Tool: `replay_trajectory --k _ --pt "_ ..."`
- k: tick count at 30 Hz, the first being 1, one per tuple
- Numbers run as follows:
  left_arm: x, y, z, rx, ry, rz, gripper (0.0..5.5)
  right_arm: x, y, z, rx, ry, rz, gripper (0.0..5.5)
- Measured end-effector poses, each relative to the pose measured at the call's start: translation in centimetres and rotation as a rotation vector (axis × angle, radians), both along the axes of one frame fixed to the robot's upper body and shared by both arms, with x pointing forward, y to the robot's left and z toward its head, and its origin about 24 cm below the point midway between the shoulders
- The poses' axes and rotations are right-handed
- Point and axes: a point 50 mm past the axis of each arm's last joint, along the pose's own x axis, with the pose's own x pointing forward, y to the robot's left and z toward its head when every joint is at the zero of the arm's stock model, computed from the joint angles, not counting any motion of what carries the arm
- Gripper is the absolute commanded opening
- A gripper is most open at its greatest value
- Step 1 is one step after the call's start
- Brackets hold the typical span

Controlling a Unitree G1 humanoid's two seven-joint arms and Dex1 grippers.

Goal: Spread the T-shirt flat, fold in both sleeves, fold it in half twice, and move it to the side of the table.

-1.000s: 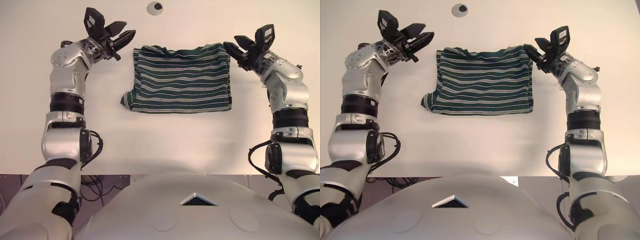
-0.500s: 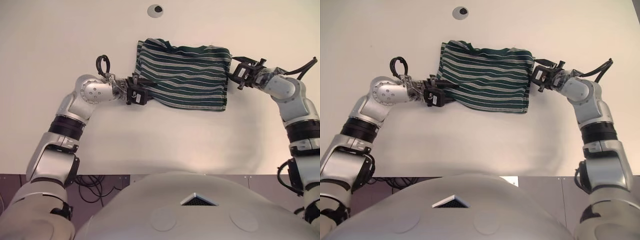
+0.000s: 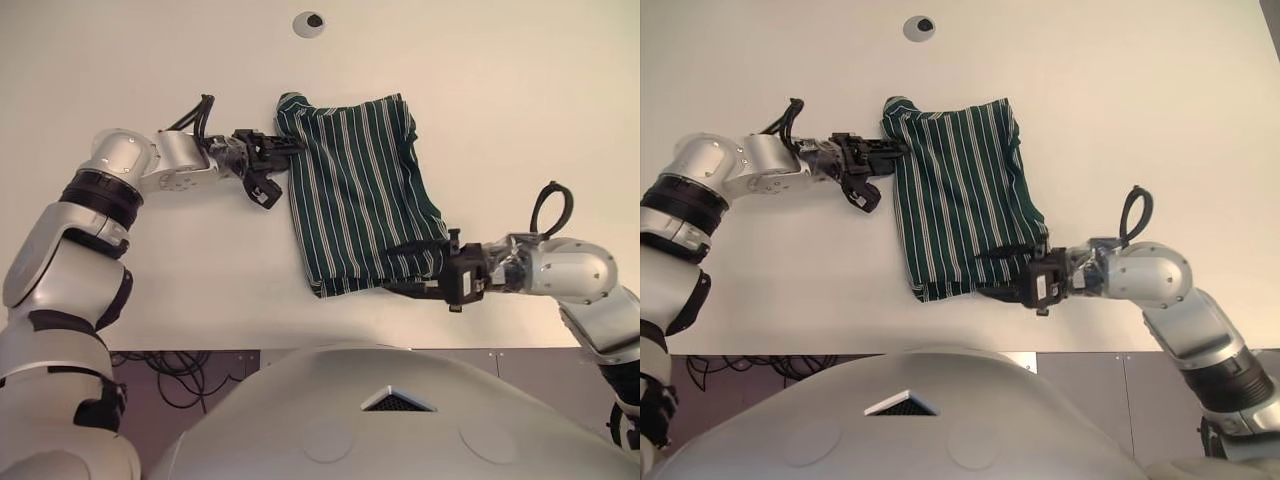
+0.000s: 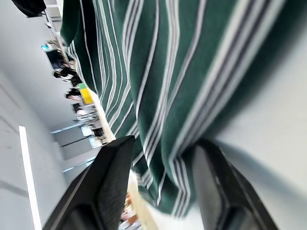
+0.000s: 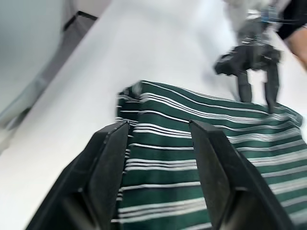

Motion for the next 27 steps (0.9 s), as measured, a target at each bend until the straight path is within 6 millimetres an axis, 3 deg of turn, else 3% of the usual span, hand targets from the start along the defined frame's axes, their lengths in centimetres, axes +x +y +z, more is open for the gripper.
replay_trajectory --k 4,7,9,12,15,16,20,27 --pt "0.3 1.2 1.5 -0.163 -0.030 0.035 2.03 0.8 -2.1 0.9 0.044 0.029 -0.103 2.30" --pt "-0.5 1.1 3.7 -0.450 0.071 0.025 2.03 0.9 -4.6 0.4 0.043 0.097 -0.205 2.30" --pt "-1.5 2.2 4.4 -0.544 0.144 0.037 2.03 1.0 -6.3 -0.1 0.006 0.104 -0.280 2.30" --pt "-4.3 4.4 2.9 -0.513 0.314 0.085 2.03 1.0 -9.2 -0.8 -0.078 0.082 -0.383 2.30" --pt "-9.8 5.3 -1.1 -0.339 0.641 0.121 2.51 0.8 -11.3 -1.2 -0.139 0.037 -0.421 2.83" --pt "-10.7 5.2 -1.2 -0.334 0.697 0.123 2.67 0.7 -11.7 -1.5 -0.173 0.030 -0.415 3.01" --pt "-12.0 4.6 -1.5 -0.330 0.813 0.150 2.84 0.2 -11.3 -2.9 -0.288 -0.032 -0.315 3.22" --pt "-13.4 1.6 -2.3 -0.386 0.883 0.079 2.84 -1.1 -7.8 -4.9 -0.307 -0.250 -0.101 3.22"
